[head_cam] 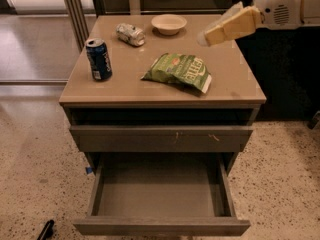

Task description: Place pepsi can into middle drawer

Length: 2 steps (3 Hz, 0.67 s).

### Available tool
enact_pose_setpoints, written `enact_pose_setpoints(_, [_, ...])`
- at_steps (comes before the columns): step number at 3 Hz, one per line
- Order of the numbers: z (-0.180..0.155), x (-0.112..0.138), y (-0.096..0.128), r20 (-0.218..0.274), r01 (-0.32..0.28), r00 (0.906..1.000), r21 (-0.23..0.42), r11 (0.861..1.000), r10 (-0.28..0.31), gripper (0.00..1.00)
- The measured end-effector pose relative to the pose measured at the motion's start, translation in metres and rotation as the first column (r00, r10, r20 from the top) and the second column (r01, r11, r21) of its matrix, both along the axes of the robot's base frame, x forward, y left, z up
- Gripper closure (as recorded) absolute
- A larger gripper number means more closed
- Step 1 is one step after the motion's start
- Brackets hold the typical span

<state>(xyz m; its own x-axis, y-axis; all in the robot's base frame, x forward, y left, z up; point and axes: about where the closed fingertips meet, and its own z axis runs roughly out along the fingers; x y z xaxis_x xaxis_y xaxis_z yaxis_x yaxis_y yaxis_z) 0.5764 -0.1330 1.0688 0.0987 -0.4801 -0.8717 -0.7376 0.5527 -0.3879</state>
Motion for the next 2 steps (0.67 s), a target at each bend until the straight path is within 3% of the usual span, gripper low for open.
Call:
enact_pose_setpoints(1, [0.0134,0.0300,0.0347,0.028,-0.068,0.9974,0.048,0.997,0.067,0.00])
enact_pose_setpoints(2, [0.0176,0.0321,0.0417,0.036,-0.080,0.9963,0.052,0.995,0.078,0.00])
